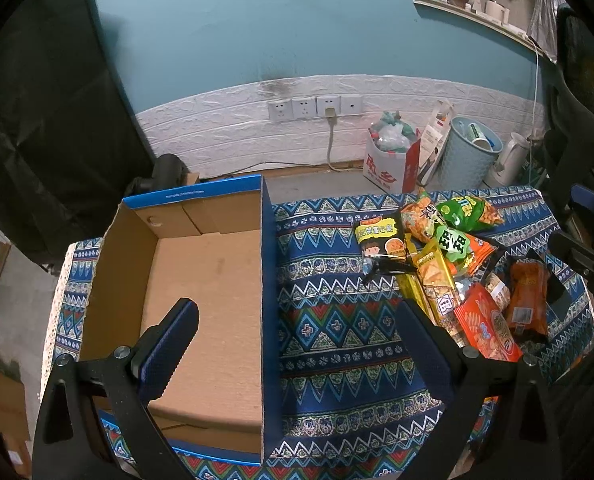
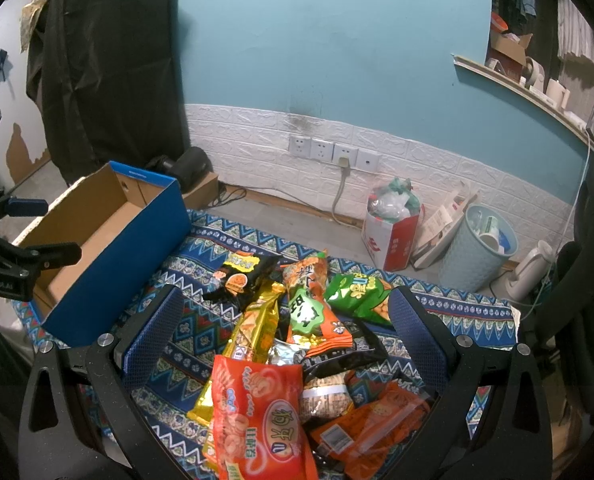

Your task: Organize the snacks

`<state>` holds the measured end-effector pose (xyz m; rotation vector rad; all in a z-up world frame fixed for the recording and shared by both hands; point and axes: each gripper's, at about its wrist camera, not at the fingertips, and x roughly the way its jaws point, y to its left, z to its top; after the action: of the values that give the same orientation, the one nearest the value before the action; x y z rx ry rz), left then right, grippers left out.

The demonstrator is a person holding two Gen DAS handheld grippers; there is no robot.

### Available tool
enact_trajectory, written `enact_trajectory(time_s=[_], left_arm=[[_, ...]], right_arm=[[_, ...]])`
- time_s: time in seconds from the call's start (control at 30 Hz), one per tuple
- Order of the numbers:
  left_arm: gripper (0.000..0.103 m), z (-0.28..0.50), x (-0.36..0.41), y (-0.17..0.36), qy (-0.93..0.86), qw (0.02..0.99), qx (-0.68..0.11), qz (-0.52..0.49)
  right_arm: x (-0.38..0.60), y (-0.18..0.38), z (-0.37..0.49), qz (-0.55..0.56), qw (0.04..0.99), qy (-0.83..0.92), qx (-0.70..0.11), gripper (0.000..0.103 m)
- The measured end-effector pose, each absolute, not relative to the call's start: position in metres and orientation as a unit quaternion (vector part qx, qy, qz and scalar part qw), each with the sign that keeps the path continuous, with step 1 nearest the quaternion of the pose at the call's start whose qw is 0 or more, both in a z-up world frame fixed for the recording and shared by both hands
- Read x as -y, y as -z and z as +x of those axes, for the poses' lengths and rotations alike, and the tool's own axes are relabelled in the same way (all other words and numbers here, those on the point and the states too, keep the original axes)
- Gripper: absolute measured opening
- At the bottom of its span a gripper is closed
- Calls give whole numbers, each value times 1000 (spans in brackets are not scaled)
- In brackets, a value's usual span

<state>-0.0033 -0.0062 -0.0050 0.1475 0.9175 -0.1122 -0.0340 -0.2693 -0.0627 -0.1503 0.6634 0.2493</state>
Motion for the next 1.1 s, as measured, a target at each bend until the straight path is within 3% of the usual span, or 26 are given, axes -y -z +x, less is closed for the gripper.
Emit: enact_trajectory(time_s=[1.1], left_arm=[[100, -2, 6, 8, 56, 890, -447, 69]], right_arm=[[268, 63, -34, -74, 935, -121, -324, 100]])
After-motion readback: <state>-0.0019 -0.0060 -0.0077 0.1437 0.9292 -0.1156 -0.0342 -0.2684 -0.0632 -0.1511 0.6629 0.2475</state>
